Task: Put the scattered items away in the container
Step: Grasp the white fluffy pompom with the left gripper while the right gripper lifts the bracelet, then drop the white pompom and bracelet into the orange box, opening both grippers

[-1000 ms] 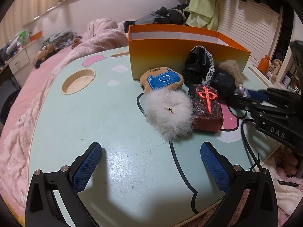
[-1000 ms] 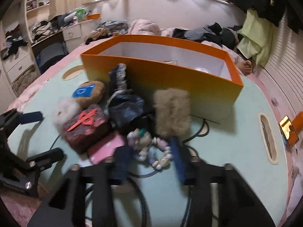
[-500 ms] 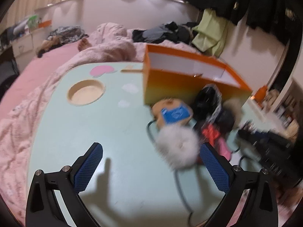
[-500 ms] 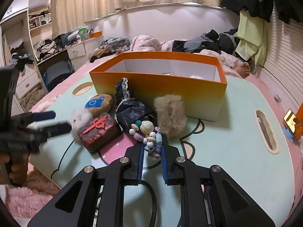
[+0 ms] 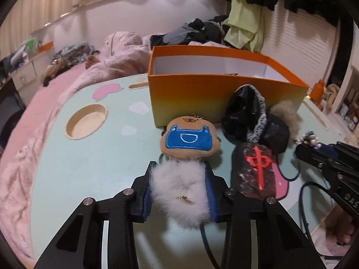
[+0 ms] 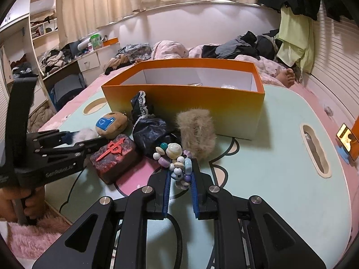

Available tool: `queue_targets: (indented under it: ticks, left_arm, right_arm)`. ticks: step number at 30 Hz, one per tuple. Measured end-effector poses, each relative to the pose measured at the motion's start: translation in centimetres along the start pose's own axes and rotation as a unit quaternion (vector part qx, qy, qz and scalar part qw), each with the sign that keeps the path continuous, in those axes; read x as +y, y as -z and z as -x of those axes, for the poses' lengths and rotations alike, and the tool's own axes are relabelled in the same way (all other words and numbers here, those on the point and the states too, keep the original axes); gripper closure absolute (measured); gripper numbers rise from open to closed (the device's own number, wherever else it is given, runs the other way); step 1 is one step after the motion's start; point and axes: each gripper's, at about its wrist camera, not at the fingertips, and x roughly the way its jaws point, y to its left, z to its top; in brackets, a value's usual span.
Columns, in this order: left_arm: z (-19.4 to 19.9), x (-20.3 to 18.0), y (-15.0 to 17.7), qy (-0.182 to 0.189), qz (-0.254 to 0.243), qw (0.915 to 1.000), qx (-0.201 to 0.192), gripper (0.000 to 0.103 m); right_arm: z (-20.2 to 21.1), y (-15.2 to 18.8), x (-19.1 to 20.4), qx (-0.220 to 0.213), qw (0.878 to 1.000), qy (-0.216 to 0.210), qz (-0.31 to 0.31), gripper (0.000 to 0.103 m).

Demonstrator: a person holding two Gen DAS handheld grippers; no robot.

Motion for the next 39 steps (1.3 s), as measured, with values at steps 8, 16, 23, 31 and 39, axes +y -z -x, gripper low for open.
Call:
queue_targets:
  ticks: [8,16,23,31,39]
  left_arm:
    - [1.5,1.1,0.6,0.018,0.027,0.9992,-0.022,0.067]
    - [3.3,0.4,-1.4,0.028,-0.002,0.9989,-0.038,0.067]
    - [3.3,0.4,-8.0,0.065,-0.007,0.9964,-0.054,0.067]
    - [-1.5,-0.5,-14.1,0.041,-0.014,0.9981,-0.044,0.067]
    - [-4.4,-0.1,-14.6,0.031,0.003,0.9995,0.007,0.034]
  right_arm:
    - [0.7,0.1,-0.1,-0.016,1.000,0.004,-0.002,0.086]
    - [0.9,-1.1,-0.2,-0.022,1.000,-0.003,0.001,0.086]
    - [1.6,-6.2,-1.7,-0.056,0.998,-0.011,-0.003,0.086]
    - [-3.0,-12.2,-3.4,-0.021,1.000,-0.006,-0.010,0.086]
    - [-6.6,-12.7,-5.6,0.028,0.998,0.011,-0.063,0.068]
